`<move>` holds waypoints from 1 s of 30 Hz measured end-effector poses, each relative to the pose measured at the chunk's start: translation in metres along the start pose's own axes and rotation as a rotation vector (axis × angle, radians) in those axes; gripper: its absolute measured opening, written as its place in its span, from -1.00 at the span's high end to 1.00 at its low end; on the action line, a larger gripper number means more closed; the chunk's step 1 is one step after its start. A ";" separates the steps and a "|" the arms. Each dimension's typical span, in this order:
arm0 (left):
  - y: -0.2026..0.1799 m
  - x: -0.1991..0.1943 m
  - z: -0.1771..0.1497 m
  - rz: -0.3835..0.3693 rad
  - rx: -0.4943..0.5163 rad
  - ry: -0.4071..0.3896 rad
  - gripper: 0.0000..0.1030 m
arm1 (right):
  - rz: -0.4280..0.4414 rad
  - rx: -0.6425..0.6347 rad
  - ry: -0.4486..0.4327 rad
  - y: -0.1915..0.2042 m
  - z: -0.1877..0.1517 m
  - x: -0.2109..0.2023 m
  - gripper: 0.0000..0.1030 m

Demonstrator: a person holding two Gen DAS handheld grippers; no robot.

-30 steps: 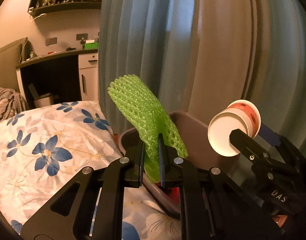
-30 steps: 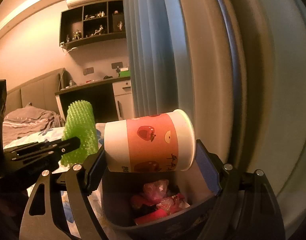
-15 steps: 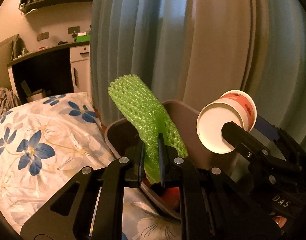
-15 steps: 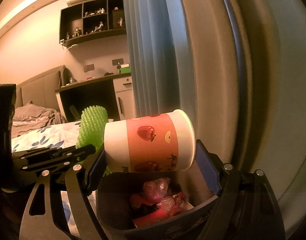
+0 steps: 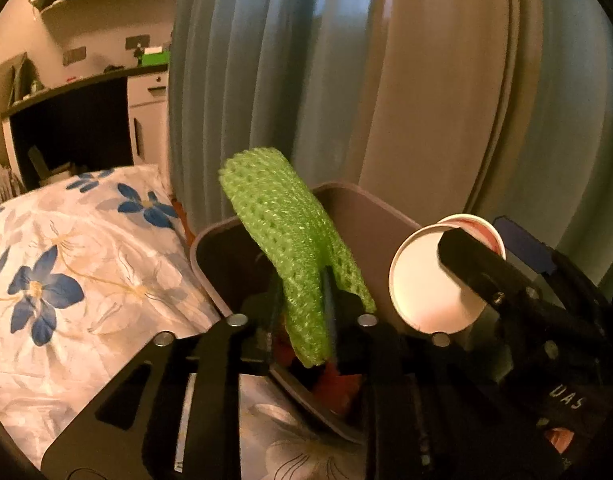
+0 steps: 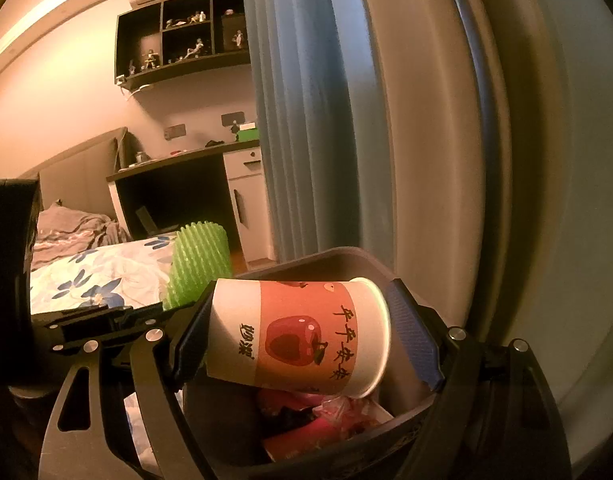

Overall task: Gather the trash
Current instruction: 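Open the left tool to drop the foam sleeve while the right tool drops the cup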

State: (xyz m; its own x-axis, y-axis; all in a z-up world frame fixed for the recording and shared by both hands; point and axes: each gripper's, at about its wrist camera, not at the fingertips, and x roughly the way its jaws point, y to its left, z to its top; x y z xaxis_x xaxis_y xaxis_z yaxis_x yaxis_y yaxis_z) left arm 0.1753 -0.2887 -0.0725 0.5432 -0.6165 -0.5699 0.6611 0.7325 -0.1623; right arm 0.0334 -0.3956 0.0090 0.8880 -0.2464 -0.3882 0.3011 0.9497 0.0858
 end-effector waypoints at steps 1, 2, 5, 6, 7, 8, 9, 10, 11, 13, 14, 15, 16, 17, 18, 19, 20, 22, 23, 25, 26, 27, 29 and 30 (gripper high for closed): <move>0.001 0.002 -0.001 -0.005 -0.004 0.006 0.54 | -0.001 0.000 -0.001 0.000 0.000 0.000 -0.56; 0.002 0.002 -0.002 -0.008 -0.005 0.008 0.52 | 0.000 -0.001 -0.002 -0.001 0.000 0.000 -0.57; 0.004 0.003 -0.004 -0.012 -0.012 0.011 0.22 | -0.005 -0.006 -0.008 0.000 0.000 0.002 -0.61; 0.005 0.003 -0.005 -0.008 -0.017 0.010 0.17 | -0.007 -0.008 -0.010 0.000 0.000 0.002 -0.62; 0.008 0.002 -0.006 0.000 -0.026 0.009 0.11 | -0.008 -0.007 -0.011 0.000 -0.001 0.002 -0.62; 0.010 0.001 -0.007 0.010 -0.034 0.008 0.00 | -0.008 -0.005 -0.013 0.000 -0.001 0.001 -0.63; 0.013 -0.001 -0.008 0.021 -0.040 0.007 -0.07 | -0.007 -0.001 -0.015 0.000 -0.001 0.000 -0.66; 0.017 -0.004 -0.009 0.039 -0.054 0.002 -0.21 | -0.006 0.003 -0.016 0.000 -0.001 0.000 -0.67; 0.020 -0.006 -0.010 0.049 -0.065 -0.004 -0.34 | -0.004 0.009 -0.018 0.000 -0.001 -0.002 -0.68; 0.027 -0.015 -0.012 0.082 -0.091 -0.018 -0.56 | 0.005 0.021 -0.020 0.000 -0.001 -0.004 -0.73; 0.030 -0.021 -0.013 0.097 -0.100 -0.029 -0.62 | 0.012 0.030 -0.021 0.000 -0.001 -0.005 -0.74; 0.032 -0.026 -0.014 0.115 -0.106 -0.040 -0.66 | 0.021 0.040 -0.022 0.000 -0.001 -0.008 -0.82; 0.035 -0.034 -0.016 0.152 -0.109 -0.053 -0.72 | 0.027 0.048 -0.026 0.001 -0.001 -0.011 -0.89; 0.037 -0.040 -0.017 0.179 -0.112 -0.062 -0.76 | 0.029 0.052 -0.032 0.002 -0.001 -0.015 -0.89; 0.041 -0.049 -0.020 0.205 -0.118 -0.075 -0.77 | 0.034 0.052 -0.032 0.004 -0.001 -0.018 -0.89; 0.042 -0.054 -0.022 0.223 -0.124 -0.082 -0.81 | 0.036 0.051 -0.030 0.006 -0.001 -0.020 -0.89; 0.044 -0.061 -0.023 0.248 -0.131 -0.088 -0.86 | 0.035 0.048 -0.024 0.008 -0.001 -0.022 -0.89; 0.048 -0.077 -0.028 0.305 -0.143 -0.103 -0.89 | 0.037 0.038 -0.009 0.015 -0.001 -0.026 -0.89; 0.050 -0.084 -0.029 0.327 -0.145 -0.111 -0.89 | 0.041 0.028 -0.003 0.020 -0.002 -0.029 -0.89; 0.052 -0.101 -0.034 0.375 -0.147 -0.134 -0.89 | 0.044 0.005 -0.001 0.029 -0.004 -0.034 -0.89; 0.053 -0.109 -0.036 0.397 -0.147 -0.146 -0.89 | 0.044 -0.008 -0.003 0.034 -0.005 -0.038 -0.89; 0.053 -0.115 -0.038 0.413 -0.149 -0.153 -0.89 | 0.042 -0.026 -0.010 0.042 -0.006 -0.044 -0.89; 0.055 -0.132 -0.042 0.454 -0.154 -0.173 -0.89 | 0.043 -0.050 -0.015 0.050 -0.008 -0.051 -0.89; 0.055 -0.140 -0.044 0.470 -0.159 -0.184 -0.89 | 0.035 -0.067 -0.014 0.057 -0.008 -0.055 -0.89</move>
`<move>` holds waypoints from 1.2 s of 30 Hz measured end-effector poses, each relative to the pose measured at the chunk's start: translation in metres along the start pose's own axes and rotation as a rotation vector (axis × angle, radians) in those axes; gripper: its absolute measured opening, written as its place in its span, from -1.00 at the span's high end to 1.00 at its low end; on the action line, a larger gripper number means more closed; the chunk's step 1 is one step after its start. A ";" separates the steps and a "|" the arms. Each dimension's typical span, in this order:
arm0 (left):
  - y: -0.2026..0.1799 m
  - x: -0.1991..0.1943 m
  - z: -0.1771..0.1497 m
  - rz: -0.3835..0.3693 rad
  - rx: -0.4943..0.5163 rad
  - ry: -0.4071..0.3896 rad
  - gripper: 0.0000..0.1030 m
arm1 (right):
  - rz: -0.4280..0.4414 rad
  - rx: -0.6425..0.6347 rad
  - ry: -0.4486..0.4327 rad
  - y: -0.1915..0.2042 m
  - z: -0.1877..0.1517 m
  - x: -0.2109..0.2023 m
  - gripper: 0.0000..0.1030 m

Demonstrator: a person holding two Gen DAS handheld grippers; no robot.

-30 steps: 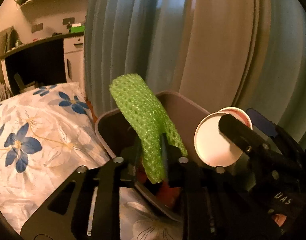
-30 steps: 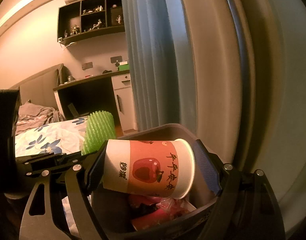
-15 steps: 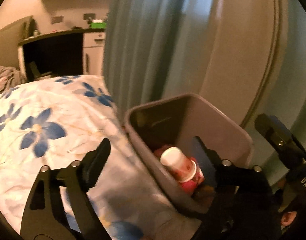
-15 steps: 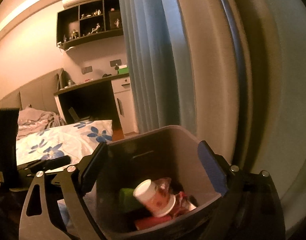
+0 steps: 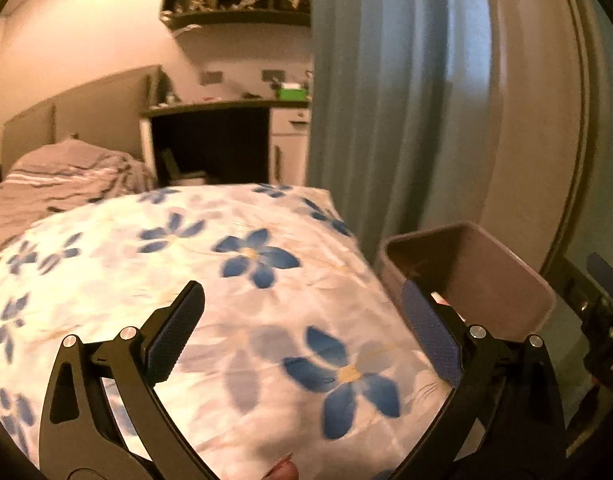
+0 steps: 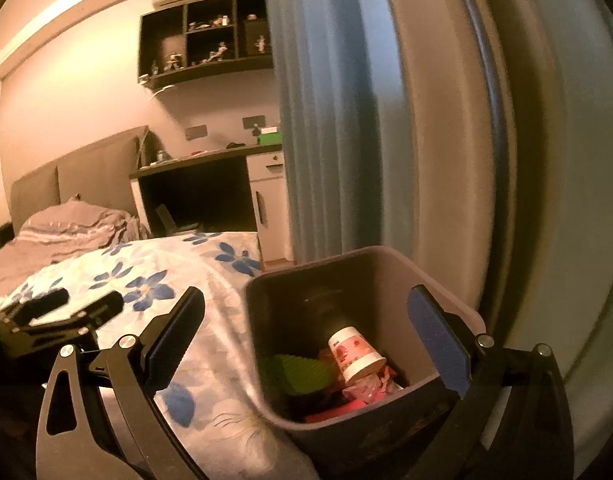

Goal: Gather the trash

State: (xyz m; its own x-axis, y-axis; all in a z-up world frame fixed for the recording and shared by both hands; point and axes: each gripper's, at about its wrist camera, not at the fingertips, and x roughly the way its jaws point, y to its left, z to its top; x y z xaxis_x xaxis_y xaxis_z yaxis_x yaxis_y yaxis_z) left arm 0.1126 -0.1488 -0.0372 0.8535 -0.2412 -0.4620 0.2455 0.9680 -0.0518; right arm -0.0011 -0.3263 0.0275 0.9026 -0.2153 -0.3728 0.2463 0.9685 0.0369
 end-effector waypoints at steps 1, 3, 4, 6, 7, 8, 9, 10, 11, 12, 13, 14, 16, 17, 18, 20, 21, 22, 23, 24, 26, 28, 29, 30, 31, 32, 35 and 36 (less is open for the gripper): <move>0.005 -0.008 0.000 0.012 -0.006 -0.009 -0.89 | -0.005 -0.013 0.000 0.006 0.000 -0.003 -0.89; 0.012 -0.021 -0.001 0.025 -0.016 -0.026 -0.89 | -0.008 -0.030 -0.008 0.014 0.000 -0.011 -0.89; 0.016 -0.028 -0.001 0.035 -0.017 -0.034 -0.89 | -0.010 -0.036 -0.011 0.018 0.000 -0.015 -0.89; 0.020 -0.041 -0.003 0.053 -0.017 -0.046 -0.89 | -0.004 -0.047 -0.017 0.028 -0.001 -0.025 -0.89; 0.025 -0.048 -0.004 0.061 -0.021 -0.051 -0.89 | -0.001 -0.052 -0.020 0.032 -0.001 -0.029 -0.89; 0.028 -0.054 -0.005 0.062 -0.026 -0.053 -0.89 | -0.002 -0.056 -0.023 0.035 -0.001 -0.033 -0.89; 0.031 -0.059 -0.006 0.062 -0.031 -0.055 -0.89 | -0.005 -0.062 -0.028 0.038 -0.001 -0.038 -0.89; 0.036 -0.065 -0.007 0.065 -0.040 -0.056 -0.89 | -0.006 -0.065 -0.033 0.041 -0.001 -0.042 -0.89; 0.039 -0.069 -0.007 0.068 -0.044 -0.056 -0.89 | -0.007 -0.067 -0.039 0.043 -0.001 -0.046 -0.89; 0.042 -0.074 -0.009 0.073 -0.049 -0.058 -0.89 | -0.004 -0.070 -0.045 0.046 -0.001 -0.051 -0.89; 0.046 -0.079 -0.010 0.077 -0.055 -0.059 -0.89 | -0.002 -0.072 -0.049 0.048 -0.001 -0.055 -0.89; 0.050 -0.083 -0.012 0.080 -0.059 -0.060 -0.89 | -0.005 -0.074 -0.054 0.052 -0.002 -0.059 -0.89; 0.056 -0.092 -0.015 0.091 -0.069 -0.063 -0.89 | -0.005 -0.084 -0.068 0.058 -0.003 -0.067 -0.89; 0.059 -0.096 -0.017 0.099 -0.075 -0.065 -0.89 | -0.004 -0.090 -0.074 0.060 -0.004 -0.071 -0.89; 0.061 -0.100 -0.019 0.104 -0.080 -0.066 -0.89 | -0.005 -0.091 -0.078 0.063 -0.003 -0.073 -0.89; 0.065 -0.109 -0.023 0.112 -0.086 -0.067 -0.89 | -0.002 -0.091 -0.088 0.066 -0.004 -0.079 -0.89; 0.067 -0.113 -0.024 0.116 -0.087 -0.066 -0.89 | -0.002 -0.091 -0.093 0.068 -0.004 -0.083 -0.89; 0.069 -0.117 -0.025 0.120 -0.089 -0.068 -0.89 | -0.004 -0.091 -0.098 0.070 -0.004 -0.086 -0.89; 0.071 -0.122 -0.026 0.122 -0.091 -0.070 -0.89 | -0.005 -0.091 -0.102 0.073 -0.005 -0.090 -0.89; 0.073 -0.126 -0.027 0.123 -0.093 -0.073 -0.89 | -0.003 -0.090 -0.104 0.075 -0.006 -0.094 -0.89; 0.077 -0.136 -0.029 0.123 -0.093 -0.085 -0.89 | 0.004 -0.088 -0.107 0.081 -0.008 -0.101 -0.89; 0.079 -0.143 -0.032 0.123 -0.089 -0.094 -0.89 | 0.012 -0.088 -0.110 0.084 -0.008 -0.106 -0.89; 0.080 -0.147 -0.033 0.123 -0.088 -0.098 -0.89 | 0.016 -0.088 -0.113 0.086 -0.009 -0.110 -0.89; 0.080 -0.149 -0.033 0.123 -0.087 -0.099 -0.89 | 0.019 -0.088 -0.116 0.087 -0.009 -0.112 -0.89; 0.082 -0.153 -0.034 0.122 -0.086 -0.101 -0.89 | 0.024 -0.088 -0.118 0.088 -0.010 -0.114 -0.89; 0.082 -0.156 -0.035 0.119 -0.085 -0.102 -0.89 | 0.026 -0.088 -0.120 0.089 -0.010 -0.115 -0.89; 0.083 -0.163 -0.037 0.114 -0.085 -0.105 -0.89 | 0.032 -0.086 -0.123 0.091 -0.011 -0.121 -0.89; 0.083 -0.162 -0.037 0.114 -0.085 -0.105 -0.89 | 0.031 -0.085 -0.124 0.093 -0.011 -0.122 -0.89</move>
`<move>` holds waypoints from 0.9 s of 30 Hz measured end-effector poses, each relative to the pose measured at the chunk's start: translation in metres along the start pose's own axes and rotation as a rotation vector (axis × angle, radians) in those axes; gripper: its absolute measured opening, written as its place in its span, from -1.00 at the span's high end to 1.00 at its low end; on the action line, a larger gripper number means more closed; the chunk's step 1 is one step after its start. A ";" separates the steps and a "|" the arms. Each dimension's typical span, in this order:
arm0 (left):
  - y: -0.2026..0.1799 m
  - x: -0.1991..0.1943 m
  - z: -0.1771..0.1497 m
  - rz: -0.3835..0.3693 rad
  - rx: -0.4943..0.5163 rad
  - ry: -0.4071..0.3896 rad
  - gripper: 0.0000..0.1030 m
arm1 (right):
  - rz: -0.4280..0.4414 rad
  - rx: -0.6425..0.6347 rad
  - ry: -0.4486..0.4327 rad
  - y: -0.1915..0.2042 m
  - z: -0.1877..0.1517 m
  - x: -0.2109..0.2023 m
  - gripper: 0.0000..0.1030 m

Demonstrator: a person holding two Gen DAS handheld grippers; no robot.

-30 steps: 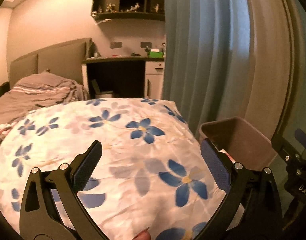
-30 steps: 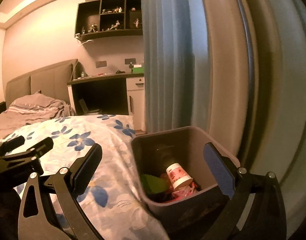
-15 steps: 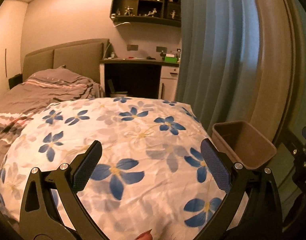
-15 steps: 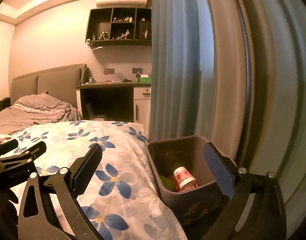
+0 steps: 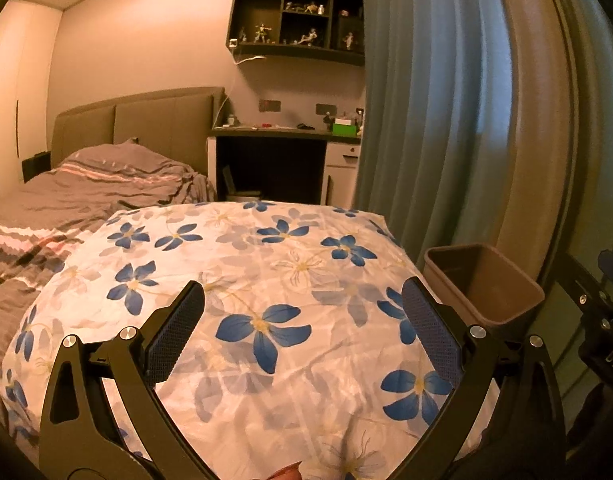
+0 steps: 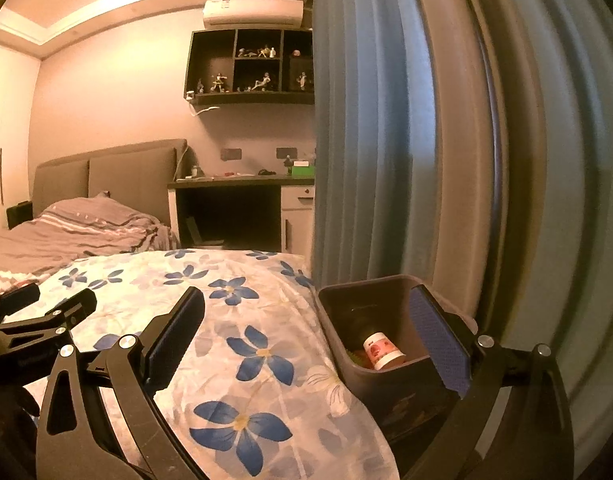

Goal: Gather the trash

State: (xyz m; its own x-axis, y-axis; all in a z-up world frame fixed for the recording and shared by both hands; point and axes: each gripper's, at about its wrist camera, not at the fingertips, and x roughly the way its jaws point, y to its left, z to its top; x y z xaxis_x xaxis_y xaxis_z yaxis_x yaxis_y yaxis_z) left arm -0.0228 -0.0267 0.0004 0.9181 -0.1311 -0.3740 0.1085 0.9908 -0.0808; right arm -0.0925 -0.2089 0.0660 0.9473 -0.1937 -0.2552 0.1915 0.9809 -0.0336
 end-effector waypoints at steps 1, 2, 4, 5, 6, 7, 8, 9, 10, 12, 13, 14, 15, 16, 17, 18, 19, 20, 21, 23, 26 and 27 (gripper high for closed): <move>0.001 -0.002 0.000 0.000 0.000 -0.002 -0.89 | -0.001 0.002 -0.001 0.001 0.000 -0.001 -0.89; 0.002 -0.004 0.000 0.002 0.000 -0.004 -0.89 | 0.000 0.002 -0.001 0.001 0.000 -0.002 -0.89; 0.003 -0.006 -0.001 0.004 -0.001 -0.005 -0.89 | 0.001 0.004 -0.002 0.003 0.000 -0.003 -0.89; 0.004 -0.007 -0.001 0.003 -0.004 -0.005 -0.89 | 0.000 0.004 -0.003 0.003 0.000 -0.003 -0.89; 0.004 -0.008 0.000 0.002 -0.006 -0.004 -0.89 | 0.004 0.003 -0.002 0.003 0.000 -0.003 -0.89; 0.005 -0.008 0.000 0.002 -0.009 -0.003 -0.89 | 0.006 0.002 -0.002 0.004 0.000 -0.004 -0.89; 0.005 -0.009 0.000 0.002 -0.010 -0.004 -0.89 | 0.005 0.001 -0.003 0.006 -0.001 -0.005 -0.89; 0.005 -0.009 0.000 0.002 -0.009 -0.005 -0.89 | 0.006 0.001 -0.004 0.006 -0.001 -0.005 -0.89; 0.006 -0.010 0.000 0.004 -0.008 -0.007 -0.89 | 0.007 0.002 -0.004 0.006 -0.001 -0.005 -0.89; 0.006 -0.010 0.001 0.003 -0.009 -0.008 -0.89 | 0.008 0.001 -0.006 0.008 -0.001 -0.007 -0.89; 0.006 -0.010 0.000 0.004 -0.008 -0.008 -0.89 | 0.009 0.001 -0.007 0.008 -0.001 -0.006 -0.89; 0.006 -0.010 0.000 0.003 -0.007 -0.008 -0.89 | 0.009 0.000 -0.006 0.009 -0.001 -0.006 -0.89; 0.006 -0.010 0.000 0.002 -0.007 -0.007 -0.89 | 0.008 0.001 -0.005 0.009 -0.001 -0.006 -0.89; 0.006 -0.010 0.000 0.002 -0.008 -0.006 -0.89 | 0.009 0.001 -0.003 0.009 -0.001 -0.006 -0.89; 0.006 -0.010 0.000 0.001 -0.008 -0.005 -0.89 | 0.010 0.001 -0.001 0.009 0.000 -0.006 -0.89; 0.006 -0.010 0.001 0.000 -0.007 -0.005 -0.89 | 0.010 0.002 0.001 0.010 0.001 -0.006 -0.89; 0.006 -0.010 0.001 0.001 -0.006 -0.005 -0.89 | 0.010 0.003 0.002 0.010 0.001 -0.006 -0.89; 0.006 -0.010 0.001 0.001 -0.006 -0.006 -0.89 | 0.010 0.002 0.001 0.010 0.001 -0.006 -0.89; 0.006 -0.010 0.001 0.001 -0.007 -0.006 -0.89 | 0.010 0.002 0.001 0.010 0.001 -0.006 -0.89; 0.006 -0.010 0.001 -0.001 -0.005 -0.007 -0.89 | 0.010 0.002 -0.001 0.010 0.001 -0.006 -0.89; 0.005 -0.009 0.001 -0.001 -0.004 -0.007 -0.89 | 0.010 0.002 0.000 0.009 0.001 -0.006 -0.89; 0.005 -0.009 0.001 -0.001 -0.004 -0.006 -0.89 | 0.010 0.002 0.000 0.009 0.001 -0.006 -0.89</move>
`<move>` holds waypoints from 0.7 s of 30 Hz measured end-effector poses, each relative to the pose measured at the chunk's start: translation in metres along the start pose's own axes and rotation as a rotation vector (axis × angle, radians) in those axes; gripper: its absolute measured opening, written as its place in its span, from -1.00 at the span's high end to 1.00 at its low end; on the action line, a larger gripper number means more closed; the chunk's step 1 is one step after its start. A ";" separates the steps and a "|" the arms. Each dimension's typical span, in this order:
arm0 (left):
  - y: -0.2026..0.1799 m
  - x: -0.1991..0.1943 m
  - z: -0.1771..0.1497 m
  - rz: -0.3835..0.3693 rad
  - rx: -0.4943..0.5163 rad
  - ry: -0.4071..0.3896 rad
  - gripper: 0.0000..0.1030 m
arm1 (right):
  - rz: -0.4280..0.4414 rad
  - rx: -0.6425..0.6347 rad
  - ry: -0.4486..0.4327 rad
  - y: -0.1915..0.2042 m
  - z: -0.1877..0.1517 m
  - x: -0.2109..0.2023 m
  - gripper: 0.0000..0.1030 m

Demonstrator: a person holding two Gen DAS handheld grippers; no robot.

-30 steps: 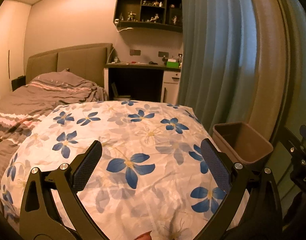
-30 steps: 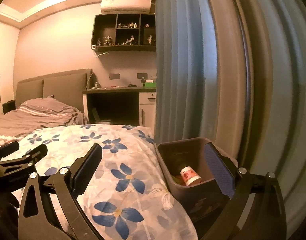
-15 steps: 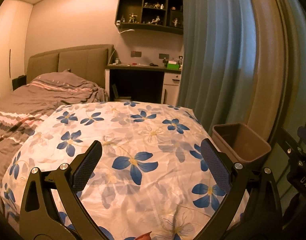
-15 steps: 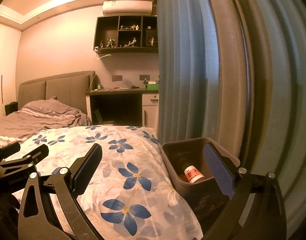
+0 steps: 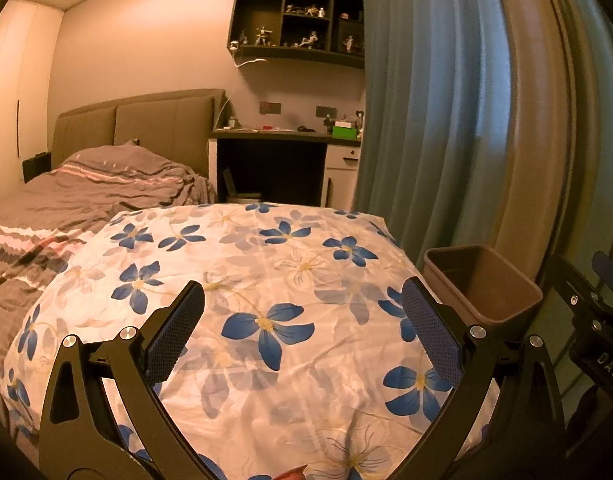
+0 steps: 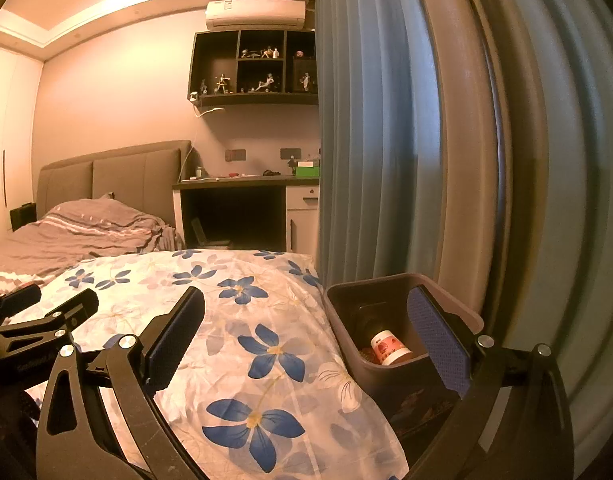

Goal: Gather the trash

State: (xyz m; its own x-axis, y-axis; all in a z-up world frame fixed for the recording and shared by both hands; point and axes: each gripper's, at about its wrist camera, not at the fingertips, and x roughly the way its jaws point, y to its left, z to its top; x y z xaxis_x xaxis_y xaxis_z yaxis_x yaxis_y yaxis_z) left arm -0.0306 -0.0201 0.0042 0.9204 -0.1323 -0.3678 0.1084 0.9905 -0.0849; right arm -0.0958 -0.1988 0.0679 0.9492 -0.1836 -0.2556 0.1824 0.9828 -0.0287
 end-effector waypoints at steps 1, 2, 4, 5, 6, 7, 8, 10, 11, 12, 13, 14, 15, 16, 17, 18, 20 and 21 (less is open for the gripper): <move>0.000 0.000 0.000 0.000 0.000 0.000 -0.89 | 0.000 0.000 0.001 0.000 0.000 0.000 -0.89; 0.000 0.000 0.000 0.000 0.000 0.000 -0.89 | -0.001 0.000 0.002 0.000 0.000 0.000 -0.89; 0.000 0.000 0.000 0.000 0.000 -0.001 -0.89 | -0.001 0.000 0.002 0.000 0.001 0.000 -0.89; 0.000 0.000 0.000 0.001 0.000 0.000 -0.89 | -0.001 0.000 0.001 -0.001 0.001 0.000 -0.89; 0.000 0.000 0.000 0.001 -0.001 0.000 -0.89 | -0.001 0.000 0.000 -0.001 0.002 0.000 -0.89; 0.000 0.000 0.000 0.001 -0.001 0.000 -0.89 | 0.000 0.001 0.000 -0.001 0.001 0.000 -0.89; -0.001 0.000 0.000 0.001 0.000 0.000 -0.89 | 0.000 0.000 0.000 -0.001 0.001 0.001 -0.89; -0.001 0.000 0.000 0.000 -0.001 0.000 -0.89 | -0.001 0.001 0.002 -0.001 0.001 0.001 -0.89; -0.001 0.000 0.000 0.000 0.000 0.000 -0.89 | 0.000 0.001 0.002 -0.001 0.001 0.001 -0.89; -0.001 0.000 0.000 0.000 0.001 0.000 -0.89 | 0.000 0.001 0.002 -0.001 0.001 0.000 -0.89; -0.001 0.000 0.000 0.000 0.001 0.000 -0.89 | 0.000 0.001 0.001 -0.001 0.001 0.000 -0.89; -0.001 0.000 0.000 0.000 0.000 0.000 -0.89 | -0.001 0.002 0.001 -0.001 0.001 0.000 -0.89; -0.001 0.000 0.000 -0.001 0.001 0.000 -0.89 | 0.000 0.001 0.001 -0.001 0.001 0.000 -0.89; -0.001 0.000 0.000 0.000 0.001 0.000 -0.89 | -0.001 0.000 0.001 -0.001 0.001 0.000 -0.89; -0.002 0.001 0.000 -0.001 0.002 0.000 -0.89 | -0.002 0.000 0.000 -0.001 0.001 0.001 -0.89; -0.002 0.001 0.000 -0.001 0.002 0.000 -0.89 | -0.001 0.000 0.001 -0.001 0.001 0.001 -0.89; -0.003 0.001 0.000 -0.003 0.002 0.001 -0.89 | -0.001 0.000 0.001 -0.002 0.001 0.000 -0.89; -0.003 0.001 0.000 -0.002 0.002 0.001 -0.89 | 0.000 0.000 0.000 -0.002 0.001 0.001 -0.89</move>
State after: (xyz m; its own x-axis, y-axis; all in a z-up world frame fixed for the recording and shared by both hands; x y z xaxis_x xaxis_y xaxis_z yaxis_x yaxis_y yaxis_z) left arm -0.0301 -0.0233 0.0042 0.9200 -0.1348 -0.3681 0.1115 0.9902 -0.0837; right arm -0.0954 -0.2010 0.0689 0.9492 -0.1835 -0.2557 0.1824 0.9828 -0.0285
